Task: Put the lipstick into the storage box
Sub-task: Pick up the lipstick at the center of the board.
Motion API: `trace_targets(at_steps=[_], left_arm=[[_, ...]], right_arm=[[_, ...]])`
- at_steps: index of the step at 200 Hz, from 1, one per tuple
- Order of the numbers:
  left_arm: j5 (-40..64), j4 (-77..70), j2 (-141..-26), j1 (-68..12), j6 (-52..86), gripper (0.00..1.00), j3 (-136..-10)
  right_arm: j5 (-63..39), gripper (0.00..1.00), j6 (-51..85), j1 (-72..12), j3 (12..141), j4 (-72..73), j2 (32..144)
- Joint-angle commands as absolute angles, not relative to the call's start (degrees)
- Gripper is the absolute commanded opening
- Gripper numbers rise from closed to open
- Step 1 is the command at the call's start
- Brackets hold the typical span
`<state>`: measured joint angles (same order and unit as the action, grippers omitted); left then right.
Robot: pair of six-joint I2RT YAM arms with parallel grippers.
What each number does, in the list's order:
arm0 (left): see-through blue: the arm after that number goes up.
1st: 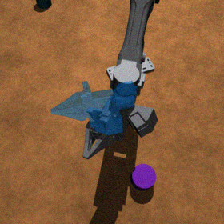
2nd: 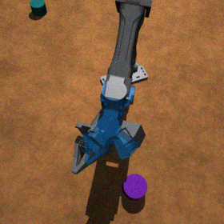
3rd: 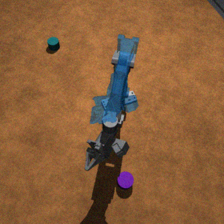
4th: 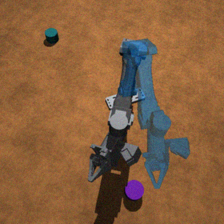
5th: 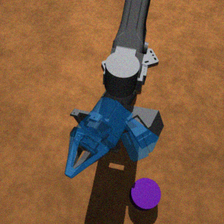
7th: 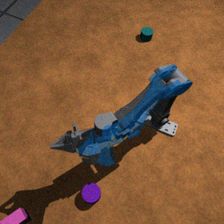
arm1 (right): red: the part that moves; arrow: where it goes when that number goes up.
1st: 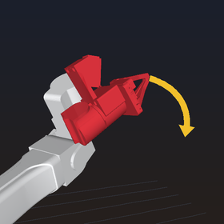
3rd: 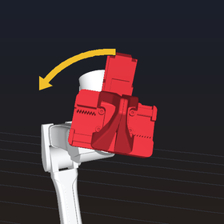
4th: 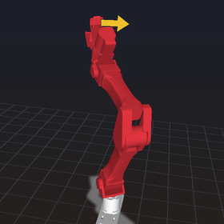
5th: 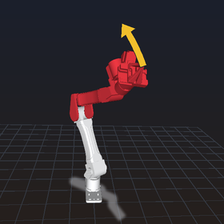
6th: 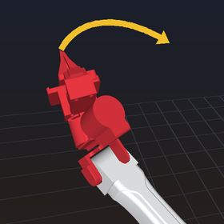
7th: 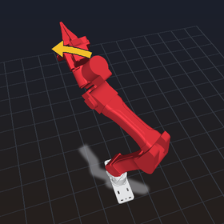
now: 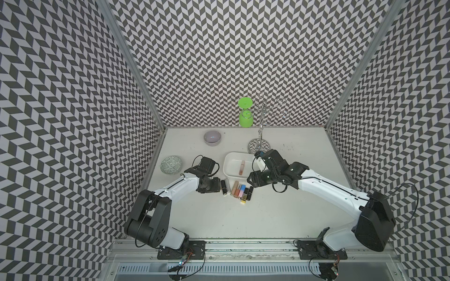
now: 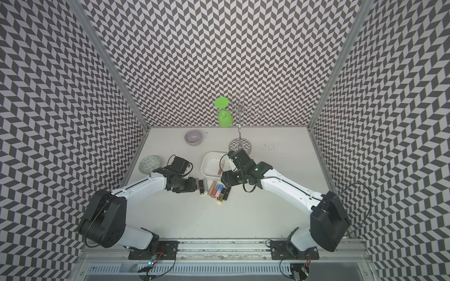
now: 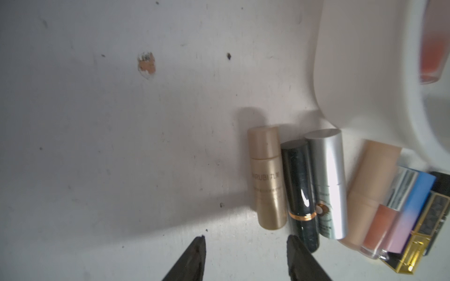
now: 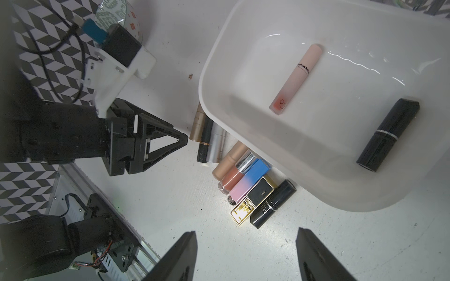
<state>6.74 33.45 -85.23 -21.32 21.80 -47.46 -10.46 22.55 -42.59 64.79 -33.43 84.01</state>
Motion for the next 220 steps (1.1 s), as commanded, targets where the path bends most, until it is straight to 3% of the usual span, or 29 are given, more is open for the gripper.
trace_targets(at_steps=[1, 101, 134, 198, 220], left_arm=[[7.24, 31.03, -86.47, -20.83, 20.48, 0.56, -47.89], [9.65, 29.33, -93.15, -20.94, 19.69, 0.54, -51.02], [9.14, 29.27, -95.0, -20.95, 19.31, 0.47, -52.51], [9.4, 29.88, -98.17, -20.84, 18.48, 0.19, -53.87], [9.46, 30.46, -97.59, -20.18, 18.09, 0.17, -53.8]], right_arm=[[-9.19, 0.69, 22.15, -42.71, 65.17, -32.78, 82.41], [-8.81, 0.7, 20.84, -41.48, 64.6, -33.16, 82.84], [-8.96, 0.7, 20.41, -40.72, 64.34, -33.22, 82.47], [-8.98, 0.7, 19.61, -39.65, 63.5, -33.18, 81.54], [-9.63, 0.7, 19.39, -39.33, 63.57, -32.85, 81.69]])
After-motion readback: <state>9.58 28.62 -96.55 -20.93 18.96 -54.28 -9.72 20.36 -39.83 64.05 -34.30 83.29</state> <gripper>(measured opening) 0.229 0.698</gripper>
